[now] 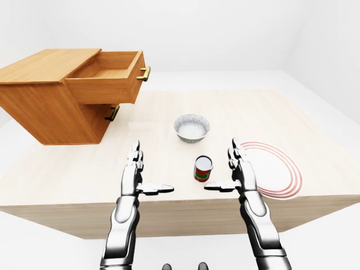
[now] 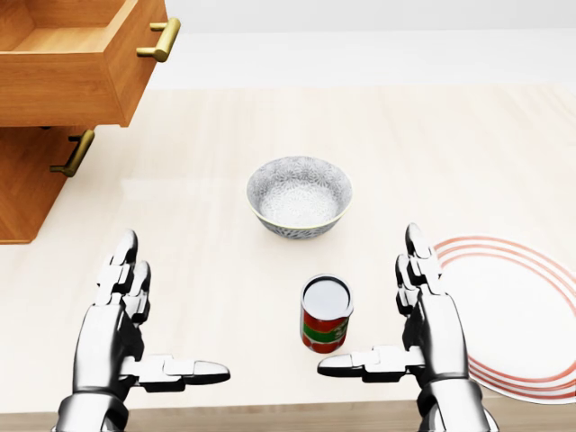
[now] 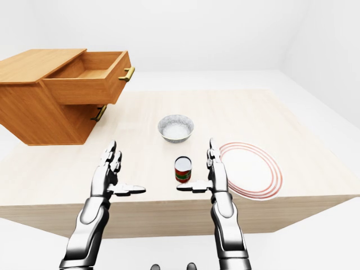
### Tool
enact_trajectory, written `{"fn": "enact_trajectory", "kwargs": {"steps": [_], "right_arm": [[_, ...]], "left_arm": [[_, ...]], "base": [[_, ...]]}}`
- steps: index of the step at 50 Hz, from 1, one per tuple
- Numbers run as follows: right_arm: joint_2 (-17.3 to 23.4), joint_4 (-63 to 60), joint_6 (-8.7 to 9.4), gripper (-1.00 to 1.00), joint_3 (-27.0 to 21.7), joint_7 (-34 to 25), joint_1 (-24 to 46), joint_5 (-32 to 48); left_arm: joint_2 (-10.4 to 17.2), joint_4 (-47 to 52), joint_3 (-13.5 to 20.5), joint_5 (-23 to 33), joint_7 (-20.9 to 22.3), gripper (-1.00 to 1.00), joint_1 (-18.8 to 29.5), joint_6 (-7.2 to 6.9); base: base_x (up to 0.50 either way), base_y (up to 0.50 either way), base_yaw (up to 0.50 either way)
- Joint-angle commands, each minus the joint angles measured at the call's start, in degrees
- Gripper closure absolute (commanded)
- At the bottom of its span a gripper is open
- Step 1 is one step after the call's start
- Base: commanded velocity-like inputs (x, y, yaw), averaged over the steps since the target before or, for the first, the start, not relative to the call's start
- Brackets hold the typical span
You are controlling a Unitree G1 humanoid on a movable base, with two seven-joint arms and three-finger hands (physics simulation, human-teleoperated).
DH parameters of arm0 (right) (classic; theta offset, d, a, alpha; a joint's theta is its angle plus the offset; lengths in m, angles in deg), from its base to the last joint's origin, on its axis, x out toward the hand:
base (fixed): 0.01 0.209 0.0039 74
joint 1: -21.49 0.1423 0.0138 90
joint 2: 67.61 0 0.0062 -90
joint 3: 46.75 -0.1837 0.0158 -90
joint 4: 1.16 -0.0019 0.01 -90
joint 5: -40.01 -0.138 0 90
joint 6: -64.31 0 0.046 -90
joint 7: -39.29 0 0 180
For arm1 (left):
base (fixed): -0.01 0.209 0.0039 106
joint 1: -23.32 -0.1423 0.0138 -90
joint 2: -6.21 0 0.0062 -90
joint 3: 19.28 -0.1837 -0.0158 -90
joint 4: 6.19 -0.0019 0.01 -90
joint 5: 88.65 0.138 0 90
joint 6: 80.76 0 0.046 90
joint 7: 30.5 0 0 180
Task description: Put the ketchup in the top drawer of the cabinet.
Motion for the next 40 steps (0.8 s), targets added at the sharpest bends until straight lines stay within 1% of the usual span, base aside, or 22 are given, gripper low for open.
{"fn": "enact_trajectory", "kwargs": {"steps": [1,2,3,4,6,12,15,17,23,27,30,33,39,40], "right_arm": [[0.59,-4.01,2.76,-1.0,-1.54,-1.84,-1.1,-2.61],[0.59,-4.05,2.8,-1.0,-1.55,-1.83,-1.11,-2.61],[0.54,-5.29,4.3,-1.0,-1.62,-1.08,-1.19,-2.34],[0.52,-6.31,4.39,-1.0,-1.65,-0.89,-1.32,-2.41],[0.47,-8.16,4.39,-1.0,-1.54,-1.06,-1.96,-2.65],[0.35,-15.22,4.39,-1.0,-1.11,-1.14,-4.78,-1.68],[0.34,-19.78,4.39,-1.0,-1.13,-1.18,-6.56,-1.0],[0.52,-22.62,4.39,-1.0,-0.7,-0.99,-8.07,0.94],[-0.08,-33.17,4.39,-1.0,0.22,-1.36,-12.02,3.04],[-0.38,-38.06,4.39,-1.0,0.79,-1.51,-13.99,3.69],[-0.47,-39.98,4.39,-1.0,0.92,-1.52,-14.8,4.1],[-0.53,-43.75,4.39,-1.0,1.4,-1.51,-16.28,4.89],[-0.63,-48.91,4.39,-1.0,2.12,-1.7,-18.56,5.68],[0.03,-50.69,4.39,-1.0,3.69,-1.72,-19.6,7.78]], "left_arm": [[0.62,8.81,1.64,-2.38,3.2,-1.0,-3.13,-3.5],[0.6,8.89,1.67,-2.39,3.22,-1.0,-3.15,-3.5],[0.55,9.77,2.13,-2.83,3.06,-1.0,-3.17,-3.5],[0.63,10.38,2.21,-3.02,3.35,-1.0,-3.46,-3.5],[0.7,11.9,2.19,-3.09,3.85,-1.0,-4.16,-3.5],[0.74,19.56,3.5,-4.88,5.39,-1.0,-6.41,-3.5],[0.73,23.96,4.62,-6.2,6.46,-1.0,-7.72,-3.5],[0.73,28.43,5.72,-7.45,7.29,-1.0,-9.04,-3.5],[-0.25,37.52,8.21,-9.13,9.76,-1.0,-12.36,-3.5],[-1.24,43.01,9.66,-10.23,11.52,-1.0,-14.68,-3.5],[-2.06,45.5,10.67,-10.73,12.55,-1.0,-15.55,-3.5],[-2.88,49.16,12.65,-12.39,13.6,-1.0,-16.5,-3.5],[-4.13,52.74,16.19,-14.69,15.31,-1.0,-16.71,-3.5],[-4.34,54.38,17.72,-16.18,15.27,-1.0,-16.51,-3.5]], "base": [[0.0,0.0,0.0],[0.0,0.0,0.0],[0.0,0.0,0.0],[0.0,0.0,0.0],[0.0,0.0,0.0],[0.0,0.0,0.0],[0.0,0.0,0.0],[0.0,0.0,0.0],[0.0,0.0,0.0],[0.0,0.0,0.0],[0.0,0.0,0.0],[0.0,0.0,0.0],[0.0,0.0,0.0],[0.37,0.0,0.0]]}}
